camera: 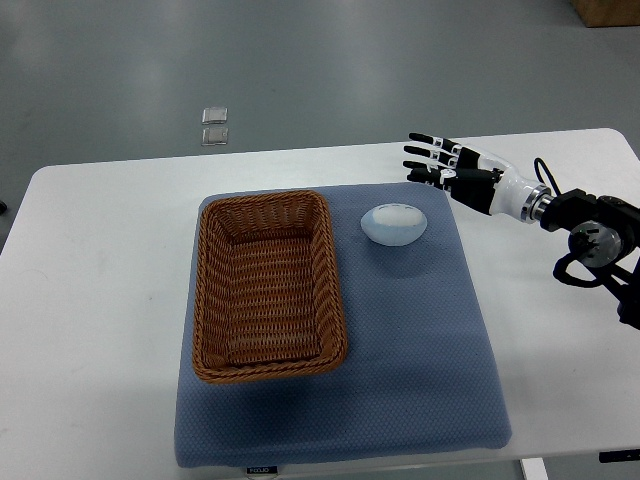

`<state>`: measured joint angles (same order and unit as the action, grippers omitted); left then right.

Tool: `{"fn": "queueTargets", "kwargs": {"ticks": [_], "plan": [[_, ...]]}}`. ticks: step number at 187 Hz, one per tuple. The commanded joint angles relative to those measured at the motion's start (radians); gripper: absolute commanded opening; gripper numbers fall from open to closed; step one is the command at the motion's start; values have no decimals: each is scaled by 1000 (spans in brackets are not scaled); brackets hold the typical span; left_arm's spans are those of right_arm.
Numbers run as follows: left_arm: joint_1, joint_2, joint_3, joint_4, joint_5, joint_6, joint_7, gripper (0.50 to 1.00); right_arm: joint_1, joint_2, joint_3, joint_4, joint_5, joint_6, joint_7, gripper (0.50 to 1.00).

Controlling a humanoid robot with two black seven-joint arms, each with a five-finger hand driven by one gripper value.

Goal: Place blue toy in brown basket
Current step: 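Move the right hand toward the light-blue plush toy beside the basket, then lower the right hand onto the plush toy and close fingers around it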

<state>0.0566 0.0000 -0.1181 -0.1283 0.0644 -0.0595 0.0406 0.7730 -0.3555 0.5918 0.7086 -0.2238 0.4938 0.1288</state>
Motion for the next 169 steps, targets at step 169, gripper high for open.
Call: {"fn": "queueTargets", "kwargs": {"ticks": [169], "plan": [[-17,0,3,9,0,6,-1,1000,100,-17,-17,60,-816,-11,219,899]]}}
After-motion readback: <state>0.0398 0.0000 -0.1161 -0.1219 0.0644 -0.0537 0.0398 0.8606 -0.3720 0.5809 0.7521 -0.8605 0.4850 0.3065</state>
